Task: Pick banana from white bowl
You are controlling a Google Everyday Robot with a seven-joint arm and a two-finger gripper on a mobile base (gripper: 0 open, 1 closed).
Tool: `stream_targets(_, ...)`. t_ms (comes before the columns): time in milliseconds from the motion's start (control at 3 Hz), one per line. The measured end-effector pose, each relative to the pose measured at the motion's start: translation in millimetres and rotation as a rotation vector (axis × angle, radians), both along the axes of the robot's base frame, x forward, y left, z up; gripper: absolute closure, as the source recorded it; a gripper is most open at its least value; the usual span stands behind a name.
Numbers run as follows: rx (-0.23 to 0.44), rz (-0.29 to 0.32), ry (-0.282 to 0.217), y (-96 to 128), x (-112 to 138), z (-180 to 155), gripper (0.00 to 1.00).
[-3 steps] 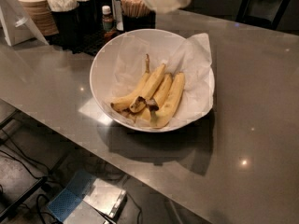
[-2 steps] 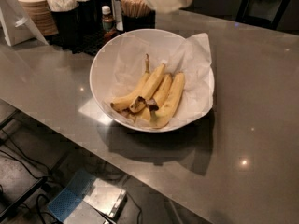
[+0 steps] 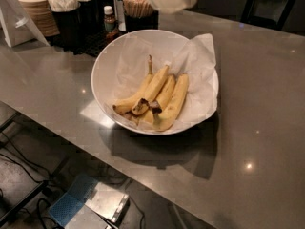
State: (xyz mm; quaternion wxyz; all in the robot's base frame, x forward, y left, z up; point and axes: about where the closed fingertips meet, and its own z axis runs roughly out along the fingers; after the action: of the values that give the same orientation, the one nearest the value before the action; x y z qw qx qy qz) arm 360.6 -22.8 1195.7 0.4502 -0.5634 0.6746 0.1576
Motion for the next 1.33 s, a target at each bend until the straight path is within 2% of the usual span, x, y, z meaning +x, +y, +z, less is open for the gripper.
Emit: stream_targets(1333,0.0,0.0,0.0,0.0,0.0,0.0,0.0)
